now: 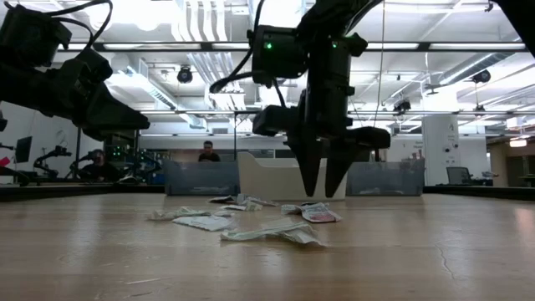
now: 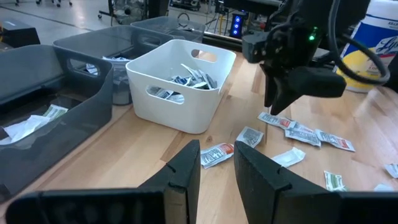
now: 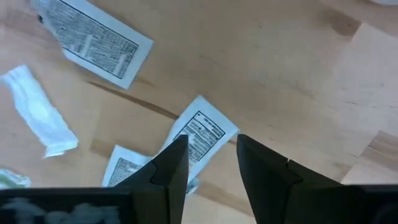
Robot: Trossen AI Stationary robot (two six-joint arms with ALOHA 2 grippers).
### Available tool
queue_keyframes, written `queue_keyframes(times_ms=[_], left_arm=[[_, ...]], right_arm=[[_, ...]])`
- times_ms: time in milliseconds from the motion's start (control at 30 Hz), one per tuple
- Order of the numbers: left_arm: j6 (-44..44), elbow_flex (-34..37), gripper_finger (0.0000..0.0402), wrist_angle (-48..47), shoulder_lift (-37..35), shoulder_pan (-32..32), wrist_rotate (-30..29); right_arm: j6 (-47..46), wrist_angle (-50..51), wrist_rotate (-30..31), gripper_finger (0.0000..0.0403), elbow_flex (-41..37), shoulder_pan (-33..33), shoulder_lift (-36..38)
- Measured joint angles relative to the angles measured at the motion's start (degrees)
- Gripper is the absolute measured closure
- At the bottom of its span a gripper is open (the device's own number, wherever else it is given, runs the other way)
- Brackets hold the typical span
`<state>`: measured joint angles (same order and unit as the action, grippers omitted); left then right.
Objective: Pick & Place First Aid Supplies
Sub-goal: Put the orange ointment pack into the right black bin
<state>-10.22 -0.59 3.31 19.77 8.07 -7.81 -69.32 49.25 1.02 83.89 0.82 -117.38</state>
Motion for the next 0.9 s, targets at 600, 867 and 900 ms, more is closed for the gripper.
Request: queue_keyframes(times_ms=[600, 867, 900], left_arm=[[1.1, 0.0, 0.0307, -0.4, 0.2, 0.0, 0.0], [1.0, 0.0, 0.0307, -0.4, 0.2, 0.0, 0.0], [1.0, 0.0, 0.0307, -0.4, 0.2, 0.0, 0.0]], right_arm=[[0.2, 0.1, -2.1, 0.0331, -0.1, 0.0, -4.8], [1.8, 0.5, -1.0, 0.0378, -0.3, 0.0, -3.0], [2.0, 0.4, -1.0, 0.0382, -0.4, 0.0, -2.6]])
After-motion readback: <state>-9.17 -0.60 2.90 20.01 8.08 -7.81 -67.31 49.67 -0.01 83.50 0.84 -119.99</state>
